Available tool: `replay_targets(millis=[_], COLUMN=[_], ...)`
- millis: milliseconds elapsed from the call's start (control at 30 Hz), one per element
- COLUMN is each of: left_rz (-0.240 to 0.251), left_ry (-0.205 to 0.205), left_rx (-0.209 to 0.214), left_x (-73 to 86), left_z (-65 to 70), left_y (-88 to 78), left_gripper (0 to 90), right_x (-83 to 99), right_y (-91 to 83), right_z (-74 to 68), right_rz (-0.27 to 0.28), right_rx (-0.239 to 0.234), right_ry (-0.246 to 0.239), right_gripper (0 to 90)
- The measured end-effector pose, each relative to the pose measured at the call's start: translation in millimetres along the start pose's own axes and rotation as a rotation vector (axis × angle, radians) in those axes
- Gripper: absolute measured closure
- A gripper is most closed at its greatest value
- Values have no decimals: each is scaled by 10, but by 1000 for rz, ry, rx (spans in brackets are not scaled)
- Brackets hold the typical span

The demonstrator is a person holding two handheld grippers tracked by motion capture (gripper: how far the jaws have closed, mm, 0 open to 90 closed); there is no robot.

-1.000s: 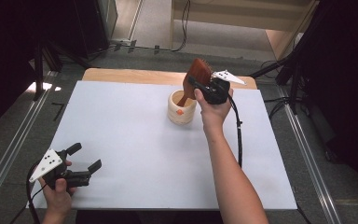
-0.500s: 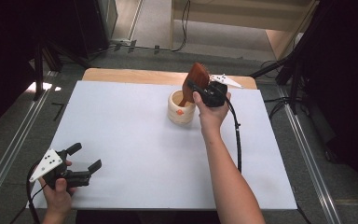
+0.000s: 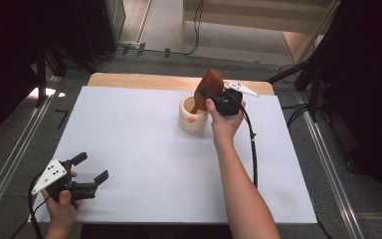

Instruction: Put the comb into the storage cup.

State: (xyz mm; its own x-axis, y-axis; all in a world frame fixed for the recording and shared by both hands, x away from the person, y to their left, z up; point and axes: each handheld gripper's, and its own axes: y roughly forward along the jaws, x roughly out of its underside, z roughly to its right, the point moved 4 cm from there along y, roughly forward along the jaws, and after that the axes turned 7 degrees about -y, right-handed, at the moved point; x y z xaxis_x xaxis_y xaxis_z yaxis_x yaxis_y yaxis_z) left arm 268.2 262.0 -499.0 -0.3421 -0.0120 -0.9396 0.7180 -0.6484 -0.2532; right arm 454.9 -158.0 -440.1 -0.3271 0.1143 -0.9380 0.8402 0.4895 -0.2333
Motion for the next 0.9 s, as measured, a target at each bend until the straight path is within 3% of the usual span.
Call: replay_targets(millis=[533,900], left_rz=[-1,0], left_ry=[2,2], left_rx=[0,0], left_x=[1,0], left_z=[1,1], left_y=[2,2], left_gripper=[0,0], right_x=[57,60], right_y=[-11,4], right_z=[190,217], right_rz=[-5,-15], right_rx=[-4,14], right_ry=[90,100], right_gripper=[493,452])
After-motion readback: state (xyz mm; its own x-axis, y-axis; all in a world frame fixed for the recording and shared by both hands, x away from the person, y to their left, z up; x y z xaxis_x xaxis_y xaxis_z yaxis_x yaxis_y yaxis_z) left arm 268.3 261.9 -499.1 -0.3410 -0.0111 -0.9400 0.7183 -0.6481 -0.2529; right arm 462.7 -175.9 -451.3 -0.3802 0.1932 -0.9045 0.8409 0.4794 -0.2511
